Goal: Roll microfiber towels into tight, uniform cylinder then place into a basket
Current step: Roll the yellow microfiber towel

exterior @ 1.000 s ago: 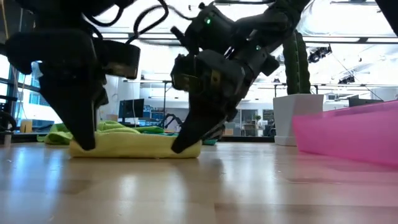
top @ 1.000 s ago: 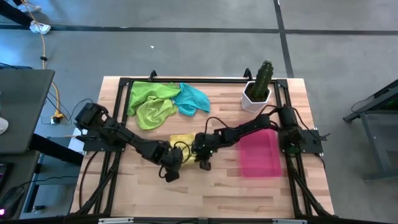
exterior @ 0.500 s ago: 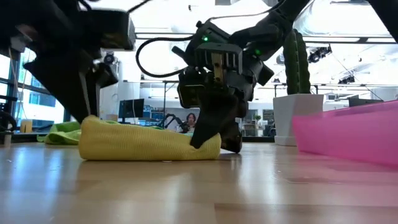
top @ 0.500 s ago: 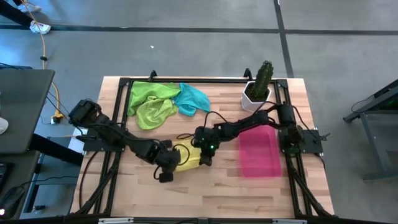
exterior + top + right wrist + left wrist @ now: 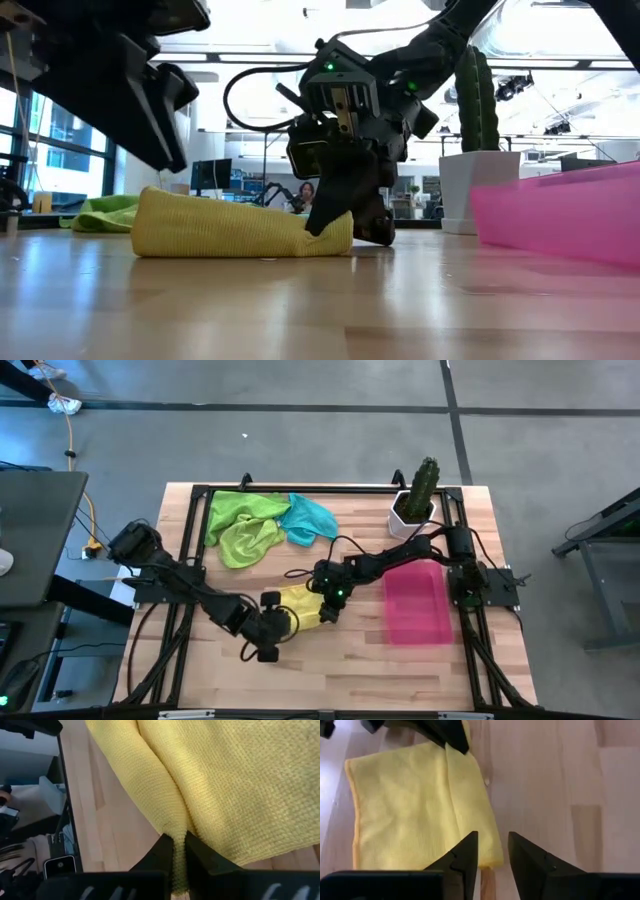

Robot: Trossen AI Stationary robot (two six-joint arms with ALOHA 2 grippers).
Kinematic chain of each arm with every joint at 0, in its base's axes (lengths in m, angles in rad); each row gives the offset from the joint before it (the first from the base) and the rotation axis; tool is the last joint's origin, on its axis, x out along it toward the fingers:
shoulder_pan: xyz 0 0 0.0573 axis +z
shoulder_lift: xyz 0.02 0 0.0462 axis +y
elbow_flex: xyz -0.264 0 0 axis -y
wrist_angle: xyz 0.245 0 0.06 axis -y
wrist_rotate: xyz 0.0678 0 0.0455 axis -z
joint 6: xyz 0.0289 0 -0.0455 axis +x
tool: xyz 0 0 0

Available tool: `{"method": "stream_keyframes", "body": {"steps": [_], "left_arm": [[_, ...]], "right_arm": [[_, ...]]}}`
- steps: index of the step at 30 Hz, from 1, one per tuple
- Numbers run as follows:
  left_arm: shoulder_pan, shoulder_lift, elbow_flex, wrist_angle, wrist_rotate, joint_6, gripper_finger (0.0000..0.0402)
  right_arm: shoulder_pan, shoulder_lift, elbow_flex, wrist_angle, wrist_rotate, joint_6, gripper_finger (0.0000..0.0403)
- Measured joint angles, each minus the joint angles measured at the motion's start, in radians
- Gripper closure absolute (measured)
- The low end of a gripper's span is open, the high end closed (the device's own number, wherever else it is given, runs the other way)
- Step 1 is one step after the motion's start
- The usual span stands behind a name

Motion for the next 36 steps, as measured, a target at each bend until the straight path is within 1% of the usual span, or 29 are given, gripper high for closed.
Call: {"method": "stream_keyframes", "body": {"steps": [3,8,11,13,16,20,23,27,29,34,36], "left_arm": [[-0.005,0.001,0.000,0.034,-0.025,0.000,0.0285],[-0.018,0.001,0.000,0.119,-0.018,0.015,0.0248],[-0.031,0.016,0.002,0.122,-0.021,0.046,0.0233],[-0.033,0.030,-0.001,0.081,-0.040,0.044,0.0229],[-0.032,0.070,0.002,0.103,-0.052,0.005,0.0228],[-0.036,0.119,0.001,0.126,-0.052,0.000,0.0230],[-0.044,0.141,0.001,0.113,-0.103,0.000,0.0231],[-0.041,0.159,0.001,0.051,-0.164,-0.010,0.0231],[-0.034,0.168,-0.001,0.020,-0.161,-0.031,0.0231],[-0.020,0.183,0.000,0.024,-0.075,-0.065,0.0232],[-0.020,0.184,0.000,0.026,-0.072,-0.076,0.0232]], "right_arm": [[0.000,0.000,0.000,0.000,0.001,0.000,0.0391],[0.000,0.000,0.000,0.002,0.003,0.003,0.0391],[0.000,0.000,0.000,0.002,0.003,0.003,0.0391],[0.000,0.000,-0.001,0.004,0.005,0.002,0.0391],[0.000,0.000,-0.001,0.005,0.006,0.000,0.0391],[0.000,0.000,-0.001,0.006,0.015,-0.002,0.0391],[0.001,0.000,-0.001,0.004,0.018,-0.004,0.0391],[0.001,0.000,-0.001,0.006,0.025,-0.014,0.0391],[0.006,0.000,-0.001,0.006,0.030,-0.017,0.0391],[0.008,0.000,-0.001,0.007,0.034,-0.042,0.0391],[0.008,0.000,-0.001,0.012,0.034,-0.042,0.0391]]}}
